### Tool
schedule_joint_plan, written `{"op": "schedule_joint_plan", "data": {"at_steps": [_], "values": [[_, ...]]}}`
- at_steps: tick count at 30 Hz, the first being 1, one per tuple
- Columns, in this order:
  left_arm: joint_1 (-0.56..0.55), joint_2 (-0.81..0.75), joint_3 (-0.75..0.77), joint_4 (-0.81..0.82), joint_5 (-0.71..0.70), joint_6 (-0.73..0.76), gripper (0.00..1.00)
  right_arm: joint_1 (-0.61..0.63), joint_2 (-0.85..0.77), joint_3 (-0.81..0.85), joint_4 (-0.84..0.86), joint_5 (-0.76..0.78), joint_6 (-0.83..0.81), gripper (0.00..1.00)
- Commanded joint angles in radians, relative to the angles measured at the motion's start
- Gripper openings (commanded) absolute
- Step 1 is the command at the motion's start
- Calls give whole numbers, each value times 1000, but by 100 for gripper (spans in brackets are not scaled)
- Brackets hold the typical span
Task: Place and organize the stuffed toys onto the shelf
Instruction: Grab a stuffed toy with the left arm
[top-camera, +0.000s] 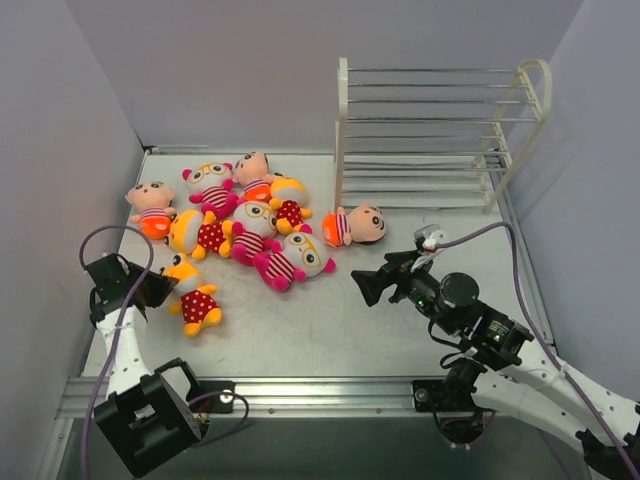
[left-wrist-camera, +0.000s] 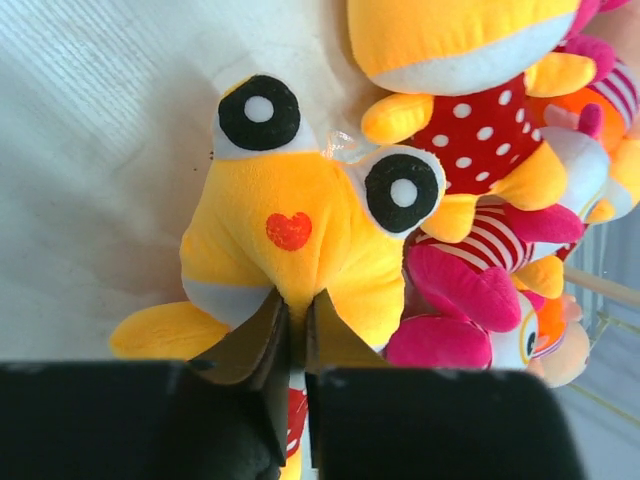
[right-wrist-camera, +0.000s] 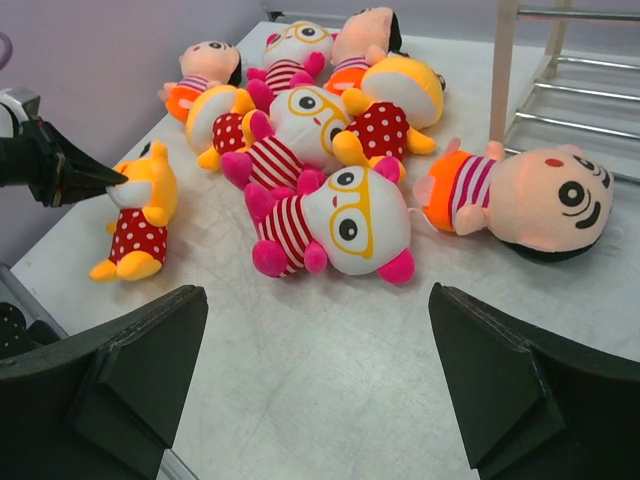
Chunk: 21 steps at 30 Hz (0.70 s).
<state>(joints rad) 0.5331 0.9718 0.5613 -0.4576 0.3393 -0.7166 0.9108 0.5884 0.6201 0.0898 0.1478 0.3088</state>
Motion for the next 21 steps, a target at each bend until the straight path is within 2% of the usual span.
{"op": "schedule_joint_plan", "data": {"at_steps": [1, 2, 5, 10, 16, 21], "values": [[5, -64, 31, 7, 32, 3, 7, 2, 60, 41, 76, -62, -11, 100], [5, -76, 37, -7, 36, 0, 3, 0, 92, 47, 89, -82, -4, 100], [2, -131, 49, -41, 44, -21, 2, 3, 167, 61, 125, -123, 7, 100], [-88, -202, 84, -134, -37, -116, 2, 29, 310, 53, 238, -185, 87, 100], [-214, -225, 179, -236, -106, -205, 2, 190, 499, 87, 370, -7, 130, 99], [-260, -237, 250, -268, -152, -204, 2, 275, 668, 162, 470, 47, 148, 95]]}}
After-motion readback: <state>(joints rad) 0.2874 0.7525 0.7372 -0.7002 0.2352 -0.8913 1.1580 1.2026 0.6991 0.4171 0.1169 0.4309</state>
